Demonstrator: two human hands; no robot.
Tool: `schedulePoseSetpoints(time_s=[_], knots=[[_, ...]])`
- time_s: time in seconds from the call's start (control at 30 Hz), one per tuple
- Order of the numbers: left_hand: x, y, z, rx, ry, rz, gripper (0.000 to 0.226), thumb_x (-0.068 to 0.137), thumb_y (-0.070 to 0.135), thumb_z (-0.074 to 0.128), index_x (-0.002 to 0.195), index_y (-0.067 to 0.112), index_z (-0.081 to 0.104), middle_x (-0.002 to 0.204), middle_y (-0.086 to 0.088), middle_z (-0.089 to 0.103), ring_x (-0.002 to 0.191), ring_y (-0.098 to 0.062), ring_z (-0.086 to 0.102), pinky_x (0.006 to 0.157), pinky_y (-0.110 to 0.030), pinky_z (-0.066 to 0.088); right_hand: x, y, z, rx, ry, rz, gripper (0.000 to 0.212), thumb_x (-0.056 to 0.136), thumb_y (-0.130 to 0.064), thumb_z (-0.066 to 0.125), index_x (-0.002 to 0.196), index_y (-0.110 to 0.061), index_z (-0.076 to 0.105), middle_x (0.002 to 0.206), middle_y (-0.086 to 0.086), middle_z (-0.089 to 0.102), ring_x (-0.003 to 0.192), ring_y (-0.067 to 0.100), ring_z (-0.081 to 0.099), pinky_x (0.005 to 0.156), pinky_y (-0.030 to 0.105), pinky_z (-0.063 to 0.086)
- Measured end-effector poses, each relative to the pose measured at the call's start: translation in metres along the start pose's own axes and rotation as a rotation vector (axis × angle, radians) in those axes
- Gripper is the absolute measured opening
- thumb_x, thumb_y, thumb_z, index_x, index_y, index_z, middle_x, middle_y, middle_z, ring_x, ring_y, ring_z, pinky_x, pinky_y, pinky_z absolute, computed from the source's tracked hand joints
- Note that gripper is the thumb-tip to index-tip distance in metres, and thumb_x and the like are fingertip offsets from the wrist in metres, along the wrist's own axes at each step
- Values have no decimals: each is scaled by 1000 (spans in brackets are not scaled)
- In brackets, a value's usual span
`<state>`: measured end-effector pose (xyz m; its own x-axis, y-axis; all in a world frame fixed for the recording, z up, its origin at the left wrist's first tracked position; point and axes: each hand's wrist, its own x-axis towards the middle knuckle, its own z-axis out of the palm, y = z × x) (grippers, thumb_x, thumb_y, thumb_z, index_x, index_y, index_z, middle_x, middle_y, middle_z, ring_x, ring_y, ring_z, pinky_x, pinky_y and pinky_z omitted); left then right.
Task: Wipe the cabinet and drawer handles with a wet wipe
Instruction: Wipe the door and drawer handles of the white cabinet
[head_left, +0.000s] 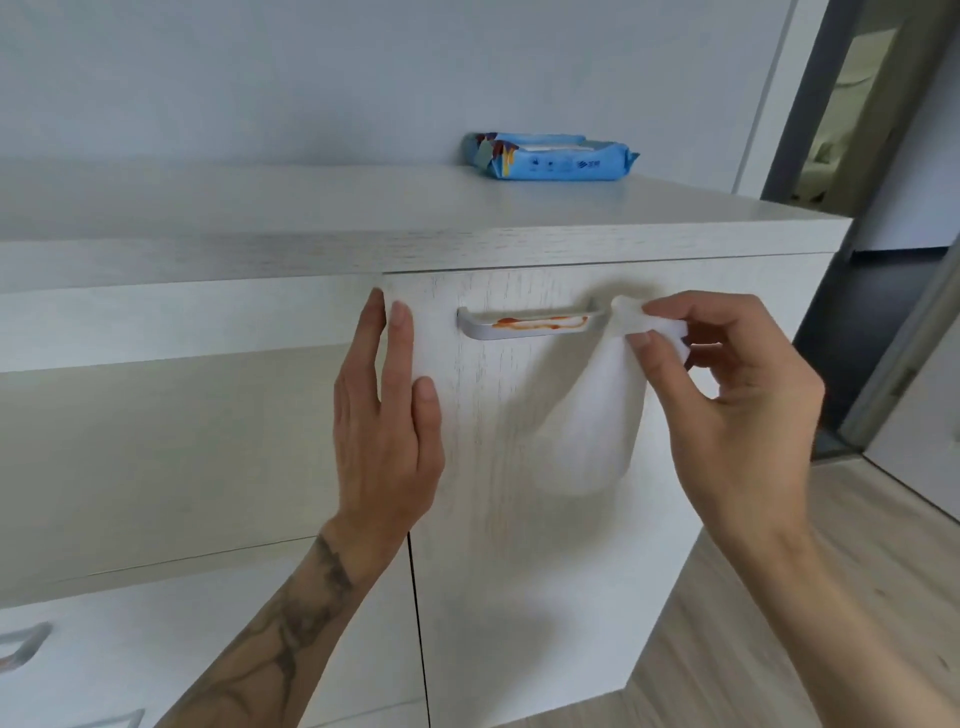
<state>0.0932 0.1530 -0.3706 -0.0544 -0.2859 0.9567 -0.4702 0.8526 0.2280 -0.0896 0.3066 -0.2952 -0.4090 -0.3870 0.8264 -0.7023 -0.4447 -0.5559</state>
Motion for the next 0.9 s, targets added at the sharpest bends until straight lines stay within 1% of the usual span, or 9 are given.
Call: schedulePoseSetpoints(time_s=[0.13, 0.23, 0.3, 0.37, 0.5, 0.6, 0.73, 0.8, 0.9], knots=[[0, -2, 2, 5, 23, 6, 58, 110, 11, 35, 166, 15, 21, 169, -18, 27, 162, -7, 17, 129, -27, 22, 6, 1, 13, 1, 17, -12, 22, 95, -18, 75, 106, -36, 68, 100, -18, 71, 80, 15, 62, 72, 31, 54], [0, -3, 3, -4, 27, 13, 58, 110, 12, 35, 166, 17, 21, 170, -15, 25, 163, -8, 16, 129, -26, 21, 13, 0, 23, 16, 25, -18, 26, 96, -16, 75, 104, -40, 68, 103, -19, 72, 89, 11, 67, 78, 30, 57], [0, -3, 4, -3, 31, 17, 58, 109, 12, 35, 166, 16, 21, 170, -15, 25, 163, -7, 16, 129, -25, 21, 13, 2, 27, 8, 12, -19, 19, 98, -16, 73, 105, -34, 71, 105, -19, 72, 94, 10, 69, 80, 30, 58], [-1, -5, 6, -3, 38, 15, 59, 109, 13, 35, 166, 18, 20, 170, -14, 24, 163, -8, 17, 129, -26, 22, 11, 6, 27, 17, -16, -21, 12, 101, -17, 71, 108, -26, 75, 108, -16, 73, 99, 14, 70, 82, 33, 59], [-4, -6, 9, -17, 43, 12, 61, 109, 14, 34, 168, 23, 18, 172, -8, 20, 163, -7, 17, 129, -25, 22, 11, 14, 21, 30, -121, -69, 19, 98, -20, 74, 116, -19, 76, 119, -10, 72, 113, 18, 68, 89, 28, 57], [-4, -7, 12, -21, 43, 12, 65, 110, 15, 33, 171, 27, 13, 172, -9, 21, 163, -9, 17, 130, -24, 22, 15, 21, 18, -25, -147, -118, 23, 94, -21, 77, 117, -19, 77, 121, -7, 71, 117, 20, 64, 95, 28, 51], [-4, -8, 14, -18, 58, 11, 61, 109, 12, 33, 168, 20, 18, 170, -15, 25, 163, -9, 17, 130, -25, 22, 18, 26, 20, -53, -128, -167, 20, 94, -28, 75, 113, -29, 77, 118, -16, 72, 119, 18, 58, 100, 20, 41], [-4, -8, 15, -23, 66, 16, 60, 109, 12, 33, 167, 17, 19, 169, -19, 27, 163, -8, 17, 129, -24, 22, 20, 26, 19, -35, -136, -170, 19, 94, -28, 75, 112, -31, 77, 117, -20, 72, 120, 15, 56, 100, 21, 40], [-4, -8, 16, -30, 79, 26, 59, 108, 10, 33, 165, 15, 21, 167, -23, 28, 161, -4, 16, 128, -20, 21, 27, 24, 19, -39, -192, -186, 16, 96, -27, 74, 110, -30, 79, 115, -21, 73, 119, 16, 54, 101, 24, 41]])
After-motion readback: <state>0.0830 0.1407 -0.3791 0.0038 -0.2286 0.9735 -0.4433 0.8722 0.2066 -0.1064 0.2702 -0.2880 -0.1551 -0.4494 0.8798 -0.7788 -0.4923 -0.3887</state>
